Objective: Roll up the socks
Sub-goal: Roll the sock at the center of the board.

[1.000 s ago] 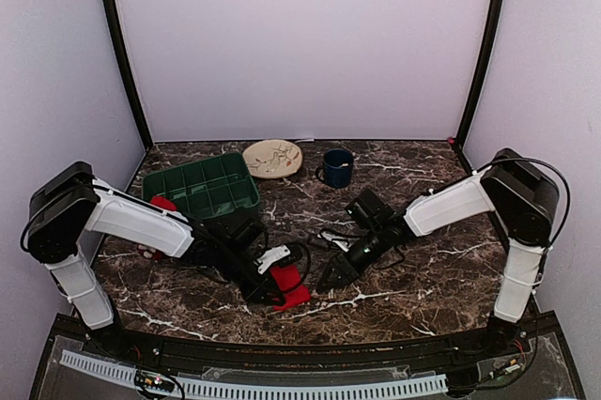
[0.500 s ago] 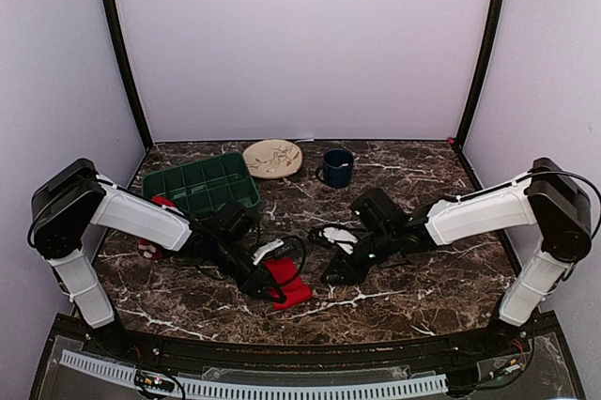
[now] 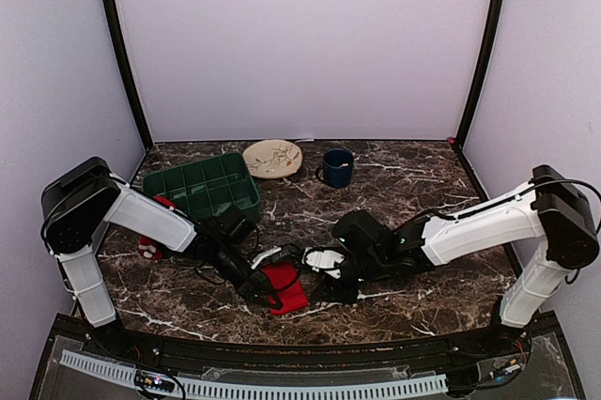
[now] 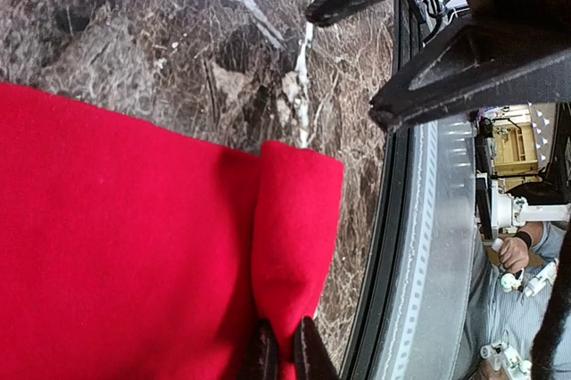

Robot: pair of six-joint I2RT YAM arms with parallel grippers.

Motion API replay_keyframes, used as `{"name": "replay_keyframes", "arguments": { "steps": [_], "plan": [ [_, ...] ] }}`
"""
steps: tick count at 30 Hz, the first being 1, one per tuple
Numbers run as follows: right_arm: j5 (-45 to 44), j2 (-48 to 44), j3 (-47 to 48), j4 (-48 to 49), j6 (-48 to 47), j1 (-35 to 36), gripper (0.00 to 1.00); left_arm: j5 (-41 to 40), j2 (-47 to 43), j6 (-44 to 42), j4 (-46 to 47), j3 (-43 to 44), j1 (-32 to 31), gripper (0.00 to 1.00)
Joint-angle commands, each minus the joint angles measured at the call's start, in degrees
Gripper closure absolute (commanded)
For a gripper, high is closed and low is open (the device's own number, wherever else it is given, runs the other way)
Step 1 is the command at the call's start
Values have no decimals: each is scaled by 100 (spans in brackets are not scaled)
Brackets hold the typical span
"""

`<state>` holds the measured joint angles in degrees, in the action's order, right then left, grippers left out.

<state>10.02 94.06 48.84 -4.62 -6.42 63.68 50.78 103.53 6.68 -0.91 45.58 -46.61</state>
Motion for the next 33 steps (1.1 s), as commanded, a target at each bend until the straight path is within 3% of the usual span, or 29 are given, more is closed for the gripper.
{"name": "replay_keyframes", "arguments": {
  "steps": [1, 12, 33],
  "plan": [
    [-288, -52, 114, 129, -271, 187, 61, 221, 30, -62, -48, -51, 19, 100],
    [-209, 377, 594, -139, -622, 519, 54, 316, 170, -114, -152, -37, 20, 100],
    [-28, 1011, 1055, -390, -940, 637, 56, 505, 247, -261, -285, -17, 29, 100]
  ]
}}
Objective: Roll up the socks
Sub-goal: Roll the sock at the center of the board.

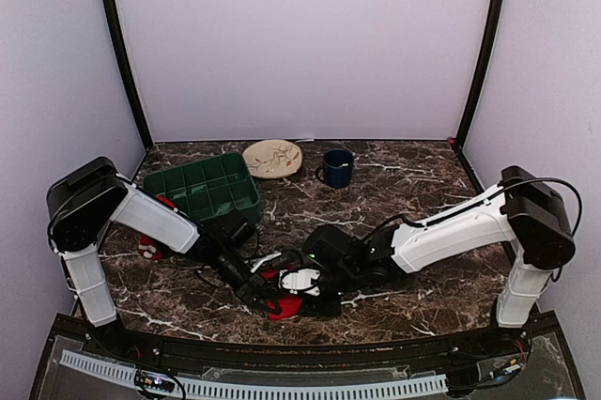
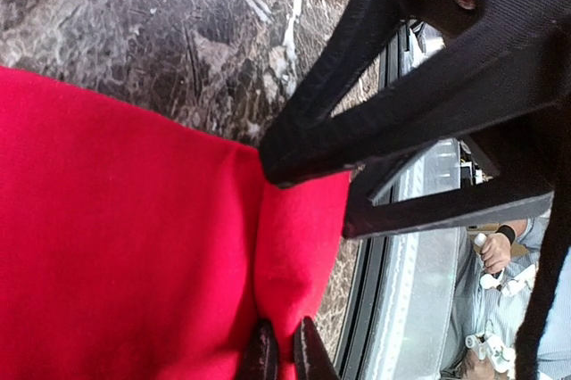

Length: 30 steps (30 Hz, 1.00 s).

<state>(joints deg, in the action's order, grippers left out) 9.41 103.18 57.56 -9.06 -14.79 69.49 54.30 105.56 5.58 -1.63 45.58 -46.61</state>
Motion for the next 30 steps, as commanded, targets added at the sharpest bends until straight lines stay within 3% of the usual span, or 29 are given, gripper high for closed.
{"name": "replay_keyframes", "arguments": {
  "steps": [1, 10, 15, 20, 30],
  "plan": [
    [39, 118, 196, 67, -115, 63, 57, 158, 51, -160, -220, -21, 29, 100],
    [141, 287, 273, 69, -175, 60, 65, 227, 77, -208, -264, 4, 31, 100],
    [257, 341, 237, 44, -150, 47, 78, 211, 70, -207, -281, 21, 46, 100],
    [396, 402, 262, 3, -130, 49, 88, 101, 45, -165, -379, 72, 64, 92],
    [511, 495, 230, -89, -8, -12, 95, -850, -527, -5, -560, 76, 212, 75]
  ]
}}
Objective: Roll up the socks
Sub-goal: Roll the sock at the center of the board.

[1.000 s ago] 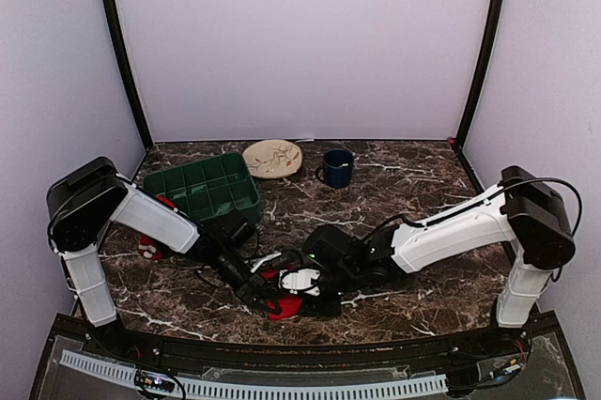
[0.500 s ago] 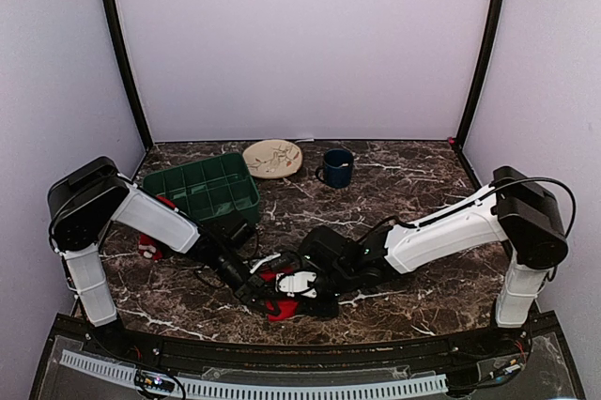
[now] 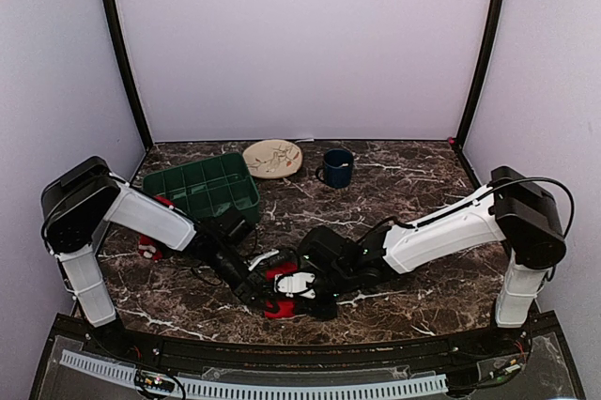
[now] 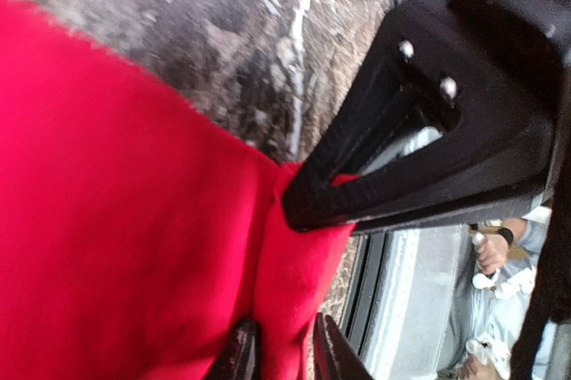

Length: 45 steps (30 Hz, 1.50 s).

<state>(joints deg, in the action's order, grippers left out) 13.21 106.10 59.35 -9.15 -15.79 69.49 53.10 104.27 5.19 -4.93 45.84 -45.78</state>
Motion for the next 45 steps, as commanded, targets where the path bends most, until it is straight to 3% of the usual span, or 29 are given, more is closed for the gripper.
{"name": "replay_keyframes", "arguments": {
  "steps": [1, 12, 25, 36, 45],
  "plan": [
    [160, 200, 48, -82, 134, -38, 95, -861, -485, 65, -220, 51, 149, 74],
    [357, 126, -30, -65, 652, -265, 96, -1905, -1101, 155, -28, -75, 278, 68],
    [1673, 441, 612, -744, 1059, -744, 96, -2471, -2162, 140, 1030, -1029, 264, 68],
    [2823, 824, 1030, -1091, 1430, -1139, 96, -2977, -2301, -82, 1163, -1171, -532, 68],
    [3374, 1091, 1095, -1152, 1639, -1305, 96, -3020, -2547, -239, 1253, -1374, -755, 68]
  ]
}}
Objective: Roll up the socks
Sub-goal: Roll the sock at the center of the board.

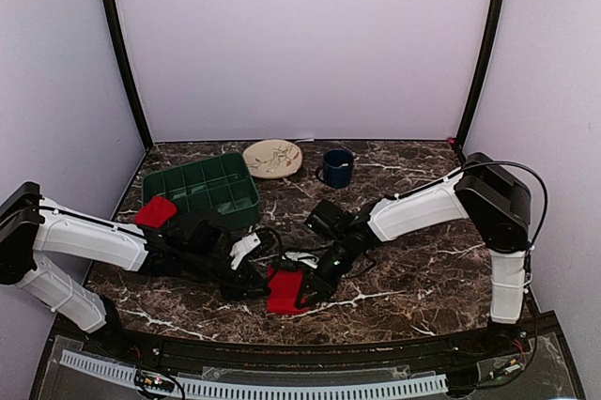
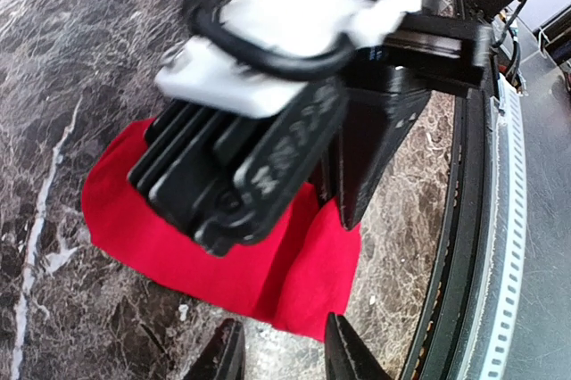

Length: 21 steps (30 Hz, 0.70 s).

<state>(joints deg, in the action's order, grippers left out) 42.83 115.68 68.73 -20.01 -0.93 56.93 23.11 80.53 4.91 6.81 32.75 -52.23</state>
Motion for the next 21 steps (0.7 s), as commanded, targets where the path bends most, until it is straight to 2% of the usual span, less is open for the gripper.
{"name": "replay_keyframes", "arguments": {
  "steps": [1, 21],
  "plan": [
    [431, 152, 158, -62, 168, -50, 96, -6, -151, -258, 29, -34, -141, 68],
    [578, 249, 220, -96, 286, -125, 96, 306, 470, -681, -329, 350, -418, 66]
  ]
}}
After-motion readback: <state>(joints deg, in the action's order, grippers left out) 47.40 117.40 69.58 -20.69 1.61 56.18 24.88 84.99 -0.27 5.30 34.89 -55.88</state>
